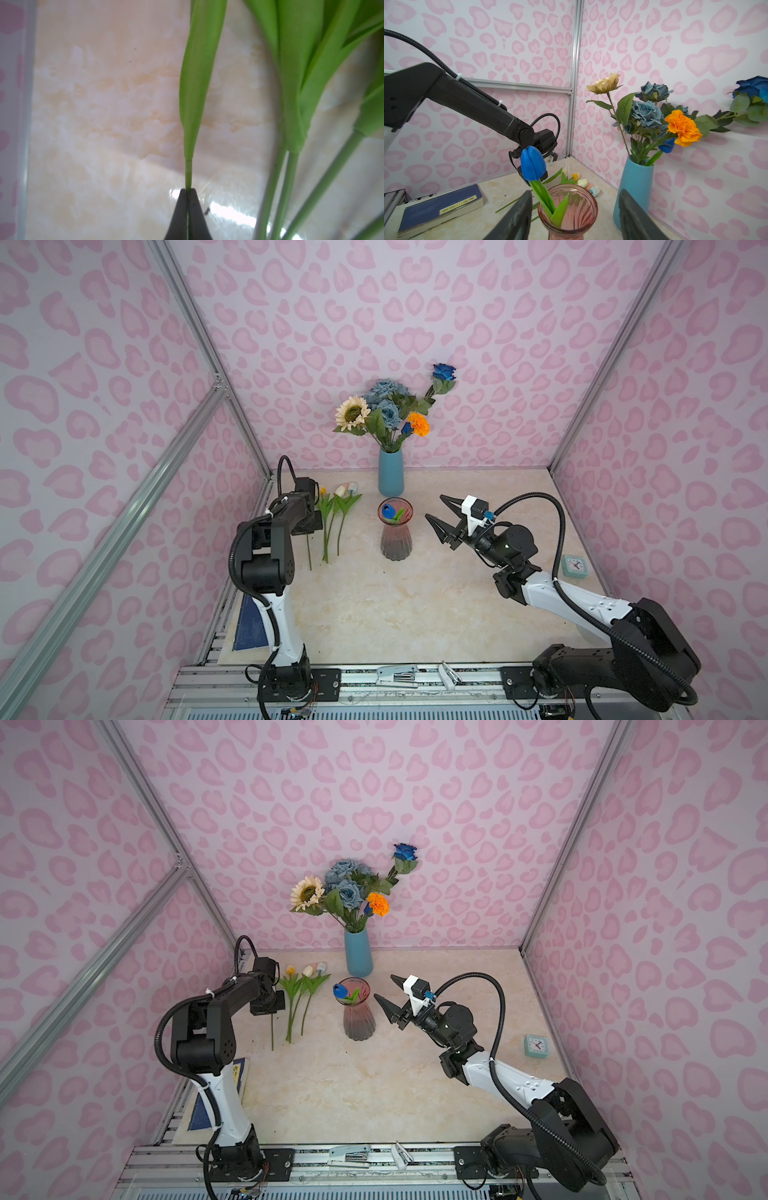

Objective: Arrange the flowers into the vase
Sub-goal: 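Close the left gripper on the white tulip stem, then lift the white tulip with the left gripper toward the pink vase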

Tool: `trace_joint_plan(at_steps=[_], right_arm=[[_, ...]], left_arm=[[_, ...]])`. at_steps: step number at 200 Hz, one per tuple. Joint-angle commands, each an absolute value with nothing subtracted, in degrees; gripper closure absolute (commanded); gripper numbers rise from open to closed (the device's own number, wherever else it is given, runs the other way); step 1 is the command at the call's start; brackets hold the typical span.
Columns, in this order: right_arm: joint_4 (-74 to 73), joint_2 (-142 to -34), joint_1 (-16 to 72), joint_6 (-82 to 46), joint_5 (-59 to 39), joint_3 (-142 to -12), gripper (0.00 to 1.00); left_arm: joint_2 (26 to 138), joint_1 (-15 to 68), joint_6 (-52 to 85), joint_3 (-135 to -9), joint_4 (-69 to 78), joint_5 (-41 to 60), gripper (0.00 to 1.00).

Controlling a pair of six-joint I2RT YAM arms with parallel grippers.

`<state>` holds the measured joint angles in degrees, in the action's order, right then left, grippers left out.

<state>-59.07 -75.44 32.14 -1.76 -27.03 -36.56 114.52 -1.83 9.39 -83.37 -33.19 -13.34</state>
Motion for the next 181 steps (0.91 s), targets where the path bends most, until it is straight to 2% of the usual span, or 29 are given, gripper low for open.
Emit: trace_joint_plan(at_steps=[1,35,49,90,131,181], right_arm=[[-62.2,-76.2,32.2,-1.6,-26.8,-36.8,0.34],[-63.4,-77.1,32.1,-2.4,-26.6,-37.0,0.34],[-63.8,-77.6,32.1,-2.6,-26.5,-37.2,0.33],[-65.1,-78.5,32.2,-2.9,-26.6,-37.5,0.33],[-66.8,-79.0,32.3,-3.8,-26.5,-37.1,0.33],[-65.8,-77.9,32.5,-3.2,-26.5,-36.8,0.33]], left_arm=[[108.4,-1.8,10.7,-81.2,-30.2,-15.0,0.97],[95.3,-1.7,11.1,-73.2,-22.1,-11.7,0.97],[89.0,-1.2,9.7,-68.8,-17.0,-6.0,0.97],[73.5,3.5,8.3,-61.8,-5.1,1.1,0.97],[65.3,10.8,7.1,-59.7,2.4,6.7,0.97],[59.9,14.9,7.8,-55.2,16.8,15.9,0.97]])
